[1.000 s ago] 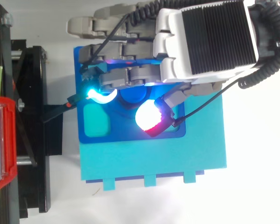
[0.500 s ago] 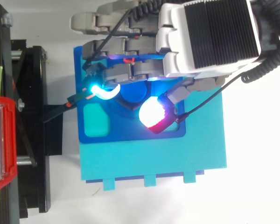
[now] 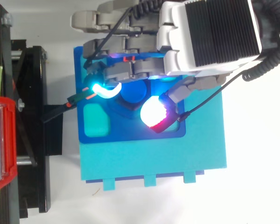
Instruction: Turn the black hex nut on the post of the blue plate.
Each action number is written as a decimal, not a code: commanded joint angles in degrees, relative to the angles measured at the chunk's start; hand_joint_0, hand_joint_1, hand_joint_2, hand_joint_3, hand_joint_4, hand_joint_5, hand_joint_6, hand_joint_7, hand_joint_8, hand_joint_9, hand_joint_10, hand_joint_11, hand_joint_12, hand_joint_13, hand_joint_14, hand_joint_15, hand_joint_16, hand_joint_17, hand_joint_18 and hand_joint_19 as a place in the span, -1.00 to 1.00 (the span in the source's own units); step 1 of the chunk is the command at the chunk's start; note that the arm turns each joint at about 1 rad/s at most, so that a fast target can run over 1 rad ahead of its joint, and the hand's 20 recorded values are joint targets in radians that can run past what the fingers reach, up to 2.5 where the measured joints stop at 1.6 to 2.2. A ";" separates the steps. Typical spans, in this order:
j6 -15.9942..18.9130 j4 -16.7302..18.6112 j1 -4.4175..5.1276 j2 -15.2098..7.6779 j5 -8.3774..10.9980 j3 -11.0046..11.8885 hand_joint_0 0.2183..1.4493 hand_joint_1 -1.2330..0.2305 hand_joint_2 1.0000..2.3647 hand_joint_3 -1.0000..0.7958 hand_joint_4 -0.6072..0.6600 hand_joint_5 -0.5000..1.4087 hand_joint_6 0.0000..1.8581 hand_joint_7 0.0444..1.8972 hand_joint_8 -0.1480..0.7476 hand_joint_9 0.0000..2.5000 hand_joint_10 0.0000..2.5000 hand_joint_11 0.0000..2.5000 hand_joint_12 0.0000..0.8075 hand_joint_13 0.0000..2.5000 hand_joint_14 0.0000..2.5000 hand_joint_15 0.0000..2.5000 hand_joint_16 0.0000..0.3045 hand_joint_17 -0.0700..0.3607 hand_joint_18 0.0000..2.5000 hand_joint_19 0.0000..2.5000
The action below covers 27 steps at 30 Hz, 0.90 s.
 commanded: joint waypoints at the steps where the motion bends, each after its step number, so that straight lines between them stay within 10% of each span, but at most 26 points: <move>1: 0.00 0.00 -0.07 0.05 -0.29 0.00 -0.65 -0.22 -1.00 -0.44 0.52 -0.68 -0.46 -0.03 -0.58 -0.91 -0.64 -0.72 -0.40 -0.93 -1.00 -0.96 -0.75 -0.28 -0.85 -0.82; 27: -2.20 -1.58 -0.86 0.14 -1.52 0.09 -0.77 -0.08 -1.00 -0.44 0.56 -0.69 -0.46 -0.06 -0.44 -0.92 -0.39 -0.88 -0.32 -0.91 -1.00 -0.95 -0.70 -0.20 -0.82 -0.82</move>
